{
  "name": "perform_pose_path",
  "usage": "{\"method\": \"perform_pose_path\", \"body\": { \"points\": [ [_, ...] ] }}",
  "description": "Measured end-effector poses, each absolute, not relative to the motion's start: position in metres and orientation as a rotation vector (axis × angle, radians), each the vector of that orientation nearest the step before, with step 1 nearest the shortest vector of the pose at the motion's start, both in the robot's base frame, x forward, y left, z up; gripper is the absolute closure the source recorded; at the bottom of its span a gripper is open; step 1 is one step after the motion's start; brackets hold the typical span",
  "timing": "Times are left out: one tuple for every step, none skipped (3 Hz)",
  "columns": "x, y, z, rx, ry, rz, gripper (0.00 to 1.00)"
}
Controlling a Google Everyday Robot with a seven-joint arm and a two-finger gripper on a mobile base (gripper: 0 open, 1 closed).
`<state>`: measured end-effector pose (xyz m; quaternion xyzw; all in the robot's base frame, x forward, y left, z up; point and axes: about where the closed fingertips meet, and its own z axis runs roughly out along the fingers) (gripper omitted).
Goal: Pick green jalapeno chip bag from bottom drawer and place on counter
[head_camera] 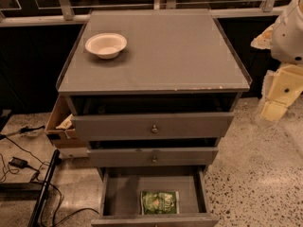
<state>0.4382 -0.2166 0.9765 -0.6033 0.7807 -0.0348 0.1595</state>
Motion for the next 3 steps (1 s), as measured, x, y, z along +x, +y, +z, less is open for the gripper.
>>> {"method": "perform_pose_path", "body": {
  "points": [
    [0.438, -0.217, 0.977, -1.724, 2.231, -0.1, 0.0],
    [0.439, -0.213, 0.966, -1.713, 2.218, -0.082, 0.19],
    [0.439, -0.202, 0.925, -1.689, 2.186, -0.009, 0.42]
  ]
}}
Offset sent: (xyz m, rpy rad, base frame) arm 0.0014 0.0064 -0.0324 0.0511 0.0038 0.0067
